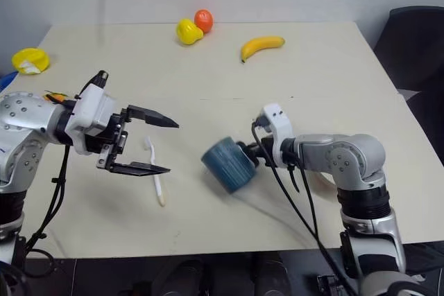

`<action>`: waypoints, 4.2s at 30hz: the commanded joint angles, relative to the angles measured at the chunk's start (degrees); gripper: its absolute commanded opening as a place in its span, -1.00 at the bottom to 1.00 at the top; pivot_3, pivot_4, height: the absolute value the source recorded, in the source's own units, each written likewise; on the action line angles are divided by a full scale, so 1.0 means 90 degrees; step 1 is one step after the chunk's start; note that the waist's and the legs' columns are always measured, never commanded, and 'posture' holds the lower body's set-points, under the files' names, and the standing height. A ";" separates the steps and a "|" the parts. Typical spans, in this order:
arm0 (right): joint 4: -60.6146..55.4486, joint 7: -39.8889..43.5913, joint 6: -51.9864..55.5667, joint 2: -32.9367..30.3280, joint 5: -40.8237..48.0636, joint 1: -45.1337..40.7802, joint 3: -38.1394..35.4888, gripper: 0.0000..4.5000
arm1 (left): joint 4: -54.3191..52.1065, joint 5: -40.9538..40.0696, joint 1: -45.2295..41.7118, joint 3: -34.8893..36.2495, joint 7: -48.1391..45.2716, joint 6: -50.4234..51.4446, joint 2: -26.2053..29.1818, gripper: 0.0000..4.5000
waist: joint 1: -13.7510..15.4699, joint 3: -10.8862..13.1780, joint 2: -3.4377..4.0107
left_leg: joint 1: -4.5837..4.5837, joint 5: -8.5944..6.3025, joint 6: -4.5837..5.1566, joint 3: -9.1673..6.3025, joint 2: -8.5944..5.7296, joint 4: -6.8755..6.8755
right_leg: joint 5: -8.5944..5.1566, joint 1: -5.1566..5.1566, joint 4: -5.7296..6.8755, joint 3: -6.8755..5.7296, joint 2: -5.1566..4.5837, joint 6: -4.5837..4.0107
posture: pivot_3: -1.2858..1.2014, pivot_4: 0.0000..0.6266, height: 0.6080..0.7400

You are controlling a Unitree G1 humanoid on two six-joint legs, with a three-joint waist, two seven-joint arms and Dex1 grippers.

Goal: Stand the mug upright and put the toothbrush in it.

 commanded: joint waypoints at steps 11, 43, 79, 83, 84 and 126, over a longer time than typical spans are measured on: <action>0.2201 0.0520 -0.7895 0.2329 -0.3871 0.0830 0.1693 -0.99 | -0.0903 -0.0792 0.1405 0.1941 0.1364 0.1445 0.0460 1.00 | -0.0155 -0.0001 -0.0001 | -0.0020 0.0008 -0.0014 -0.0001 -0.0017 -0.0006 | -0.0011 -0.0055 0.0052 -0.0002 -0.0016 -0.0020 | 0.03 -0.52 1.00; -0.2823 0.3298 -0.2542 -0.2223 0.2104 0.1486 -0.1401 0.98 | -0.1724 -0.2076 0.1320 0.3094 0.9069 0.7162 -0.3195 1.00 | 0.0131 -0.0027 -0.0066 | 0.0098 0.0005 -0.0021 -0.0045 0.0021 -0.0023 | -0.0014 0.0055 0.0051 0.0020 -0.0015 -0.0025 | 0.03 -0.52 1.00; -0.3475 0.1368 -0.3055 -0.2684 0.2788 0.2463 -0.2326 1.00 | 0.0084 -0.3418 -0.0512 0.2822 1.1180 0.4271 -0.3698 -0.94 | 0.0213 -0.0041 -0.0064 | 0.0092 0.0010 -0.0044 -0.0029 -0.0007 -0.0021 | -0.0013 0.0051 0.0040 0.0007 -0.0016 -0.0024 | 0.03 -0.52 1.00; -0.3511 0.1128 -0.3115 -0.2712 0.2807 0.2714 -0.2392 1.00 | 0.0091 -0.3383 -0.1130 0.2695 0.9982 0.3347 -0.3614 -0.94 | 0.0250 -0.0040 -0.0065 | 0.0080 0.0010 -0.0044 -0.0006 -0.0013 -0.0012 | -0.0013 0.0052 0.0038 -0.0004 -0.0019 -0.0024 | 0.03 -0.52 1.00; -0.3504 0.1110 -0.3134 -0.2724 0.2760 0.2771 -0.2387 1.00 | 0.0131 -0.3379 -0.1280 0.2568 0.9706 0.3247 -0.3599 -0.94 | 0.0252 -0.0040 -0.0066 | 0.0080 0.0010 -0.0044 0.0000 -0.0014 -0.0012 | -0.0013 0.0053 0.0037 -0.0003 -0.0018 -0.0023 | 0.03 -0.52 1.00; -0.3381 0.1165 -0.3359 -0.2762 0.2057 0.3027 -0.2038 1.00 | -0.0531 -0.0786 -0.0769 0.0113 0.3369 0.1753 -0.0611 -0.94 | 0.0203 -0.0036 -0.0059 | 0.0078 0.0004 -0.0029 -0.0032 0.0001 -0.0032 | -0.0014 0.0051 0.0004 -0.0004 -0.0004 -0.0026 | 0.03 -0.52 1.00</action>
